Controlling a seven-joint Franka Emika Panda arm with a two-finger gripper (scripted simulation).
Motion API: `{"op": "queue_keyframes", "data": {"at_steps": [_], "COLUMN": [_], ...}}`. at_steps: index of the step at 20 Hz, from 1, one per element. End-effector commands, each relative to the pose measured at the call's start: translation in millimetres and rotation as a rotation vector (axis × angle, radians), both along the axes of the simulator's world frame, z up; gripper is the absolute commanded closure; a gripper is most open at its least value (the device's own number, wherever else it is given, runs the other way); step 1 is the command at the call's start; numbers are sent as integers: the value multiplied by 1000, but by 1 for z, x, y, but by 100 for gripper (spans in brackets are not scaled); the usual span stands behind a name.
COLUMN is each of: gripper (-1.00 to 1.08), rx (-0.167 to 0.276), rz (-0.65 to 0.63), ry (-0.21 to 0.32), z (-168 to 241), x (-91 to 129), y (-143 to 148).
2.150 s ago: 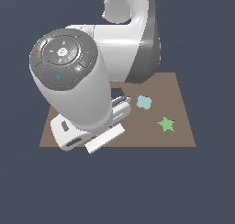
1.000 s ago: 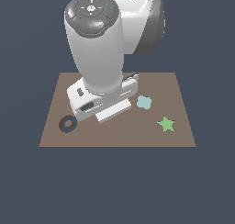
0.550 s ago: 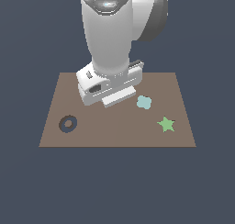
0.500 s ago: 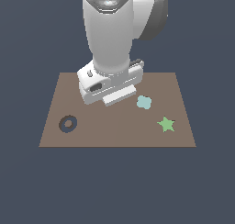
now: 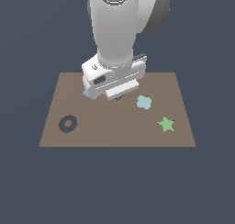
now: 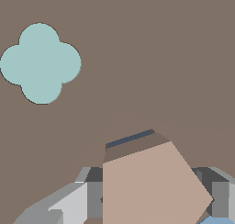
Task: Insert a designated object into the corresponding slot on a board.
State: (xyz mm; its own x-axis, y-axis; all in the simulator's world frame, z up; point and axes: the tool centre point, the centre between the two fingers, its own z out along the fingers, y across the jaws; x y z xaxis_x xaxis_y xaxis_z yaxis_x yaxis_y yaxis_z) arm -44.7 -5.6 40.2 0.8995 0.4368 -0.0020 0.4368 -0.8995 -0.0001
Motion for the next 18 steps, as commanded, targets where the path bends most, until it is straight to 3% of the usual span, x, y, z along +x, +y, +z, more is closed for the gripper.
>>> {"op": "queue_keyframes", "data": {"at_steps": [1, 8, 9, 18], "gripper": [108, 108, -92, -92], "rx": [0, 0, 0, 0], "rz": [0, -2, -2, -2], "ry": [0, -1, -1, -1], "z": [0, -10, -10, -10], "x": [0, -1, -1, -1], "y": [0, 1, 1, 1]}}
